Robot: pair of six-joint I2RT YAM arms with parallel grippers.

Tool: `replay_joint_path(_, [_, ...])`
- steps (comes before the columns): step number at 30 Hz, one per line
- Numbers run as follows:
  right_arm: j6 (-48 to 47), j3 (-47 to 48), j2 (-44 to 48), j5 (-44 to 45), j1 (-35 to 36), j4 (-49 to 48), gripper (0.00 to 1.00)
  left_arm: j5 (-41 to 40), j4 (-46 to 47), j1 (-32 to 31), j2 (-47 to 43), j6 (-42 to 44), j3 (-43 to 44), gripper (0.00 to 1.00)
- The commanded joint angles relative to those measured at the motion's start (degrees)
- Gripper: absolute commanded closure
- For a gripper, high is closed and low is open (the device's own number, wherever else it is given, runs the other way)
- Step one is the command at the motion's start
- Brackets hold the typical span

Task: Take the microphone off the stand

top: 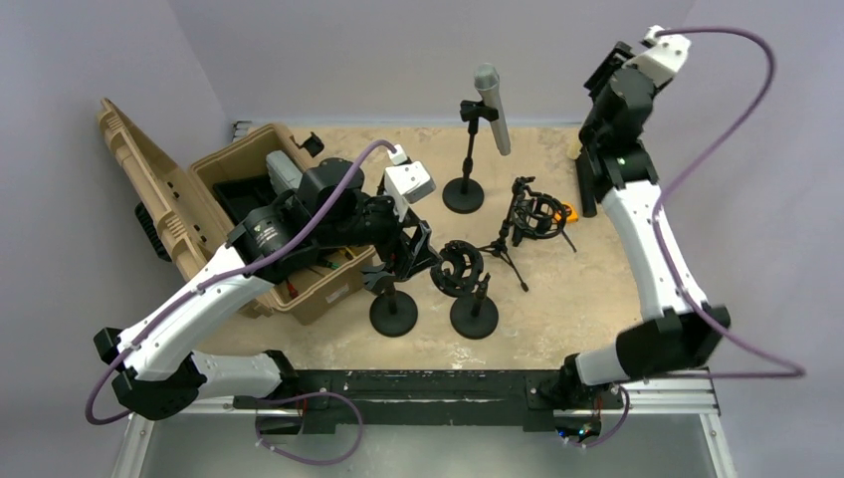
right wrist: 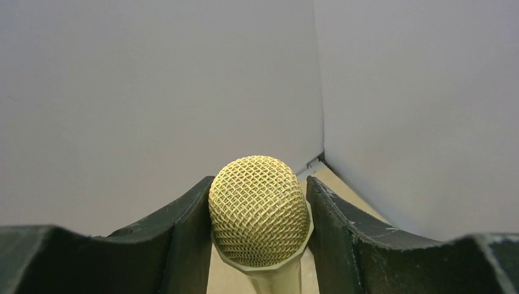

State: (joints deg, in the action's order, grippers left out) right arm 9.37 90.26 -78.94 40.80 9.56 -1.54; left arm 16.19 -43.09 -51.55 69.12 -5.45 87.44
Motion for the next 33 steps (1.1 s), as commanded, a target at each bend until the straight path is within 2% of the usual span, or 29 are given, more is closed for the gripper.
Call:
replay_joint_path(1, [-1.35, 2.77, -11.19, -6.97, -4.14, -4.61, 1.0, -1.21, 0.84, -0.52, -1.68, 1.43, -0.25, 0.17])
replay_joint_path(5, [-0.56, 13.56, -25.9, -17.99, -7.48, 1.28, 1.0, -1.55, 0.62, -1.2, -1.71, 1.65, -0.16, 0.17])
replay_joint_path(7, [-0.8, 16.04, -30.9, -24.0, -8.67, 2.36, 1.0, -1.8, 0.65, -1.56, -1.8, 1.8, -0.3, 0.17])
replay_joint_path(12, [-1.46, 24.88, -41.96, -28.99, -9.39, 8.76, 1.0, -2.65, 0.55, -2.33, -1.55, 2.28, -0.36, 0.17])
replay_joint_path(17, [-1.08, 28.82, -48.24, -35.83, -11.48, 11.43, 1.0, -2.33, 0.62, -2.34, -1.48, 2.18, -0.46, 0.17])
replay_joint_path(23, [-0.65, 32.49, -54.77, -35.6, -11.76, 11.17, 1.0, -4.57, 0.24, -2.92, -1.07, 3.07, -0.54, 0.17])
replay_joint_path(28, [0.26, 34.22, -59.04, -36.94, -11.76, 10.55, 0.95, -5.59, 0.15, -2.86, -1.18, 3.54, -0.57, 0.17])
replay_joint_path(33, [1.17, 31.24, -59.31, -38.46, -11.76, 6.78, 0.92, -5.91, 0.22, -2.86, -0.76, 3.75, -0.77, 0.17])
